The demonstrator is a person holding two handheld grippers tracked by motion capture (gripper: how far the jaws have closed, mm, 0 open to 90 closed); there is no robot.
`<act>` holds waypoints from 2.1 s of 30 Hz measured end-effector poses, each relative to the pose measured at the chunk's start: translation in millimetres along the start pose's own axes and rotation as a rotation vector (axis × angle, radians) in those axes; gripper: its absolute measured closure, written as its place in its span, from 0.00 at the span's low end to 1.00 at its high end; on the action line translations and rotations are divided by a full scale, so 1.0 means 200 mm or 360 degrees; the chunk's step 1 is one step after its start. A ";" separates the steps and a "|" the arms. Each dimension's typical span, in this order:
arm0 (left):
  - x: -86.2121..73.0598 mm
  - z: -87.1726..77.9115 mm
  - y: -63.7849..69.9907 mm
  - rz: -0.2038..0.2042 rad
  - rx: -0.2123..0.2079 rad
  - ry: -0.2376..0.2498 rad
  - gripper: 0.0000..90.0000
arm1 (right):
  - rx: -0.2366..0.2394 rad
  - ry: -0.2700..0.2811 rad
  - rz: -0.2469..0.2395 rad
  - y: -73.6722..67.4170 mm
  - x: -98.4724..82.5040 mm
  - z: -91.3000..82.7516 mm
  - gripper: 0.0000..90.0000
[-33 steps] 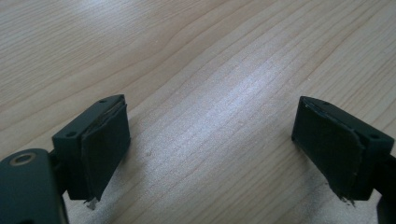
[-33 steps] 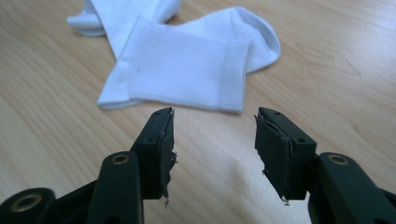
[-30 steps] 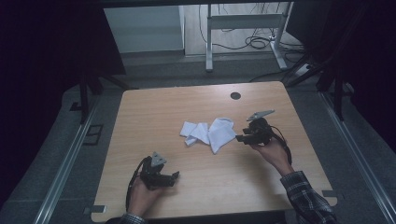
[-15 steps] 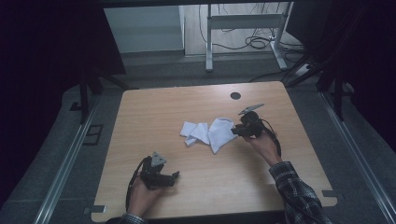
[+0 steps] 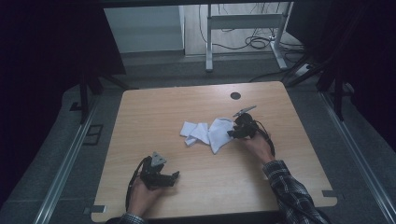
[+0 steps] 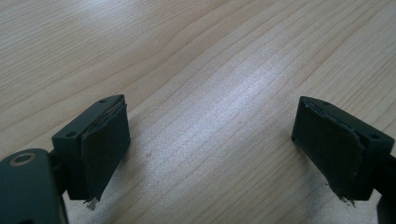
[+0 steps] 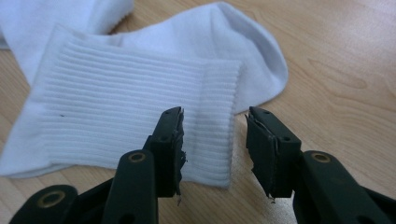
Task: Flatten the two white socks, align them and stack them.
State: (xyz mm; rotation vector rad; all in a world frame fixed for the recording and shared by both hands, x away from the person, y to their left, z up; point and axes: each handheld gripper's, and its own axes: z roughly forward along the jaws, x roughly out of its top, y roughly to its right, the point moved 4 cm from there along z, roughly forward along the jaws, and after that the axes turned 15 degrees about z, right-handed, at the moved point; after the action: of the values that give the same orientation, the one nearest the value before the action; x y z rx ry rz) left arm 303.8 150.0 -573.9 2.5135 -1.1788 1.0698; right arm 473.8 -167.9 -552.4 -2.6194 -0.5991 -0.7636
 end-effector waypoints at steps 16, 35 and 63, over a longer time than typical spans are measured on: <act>0.00 0.00 0.00 0.0002 0.0000 -0.0002 0.13 | 0.0097 0.0011 0.0015 -0.08 0.05 -0.13 0.89; 0.00 0.00 0.00 0.0004 0.0004 0.0000 0.13 | 0.0247 0.0236 -0.0064 -0.31 0.39 -0.55 0.90; 0.00 0.00 0.00 -0.0002 0.0005 -0.0004 0.13 | 0.0000 0.0247 0.0239 0.26 0.08 -0.69 0.89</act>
State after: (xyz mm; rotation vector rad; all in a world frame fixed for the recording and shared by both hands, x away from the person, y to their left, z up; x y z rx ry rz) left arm 304.1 149.5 -573.9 2.5187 -1.1767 1.0690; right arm 453.9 -267.3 -444.9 -2.5411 -0.3545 -0.9074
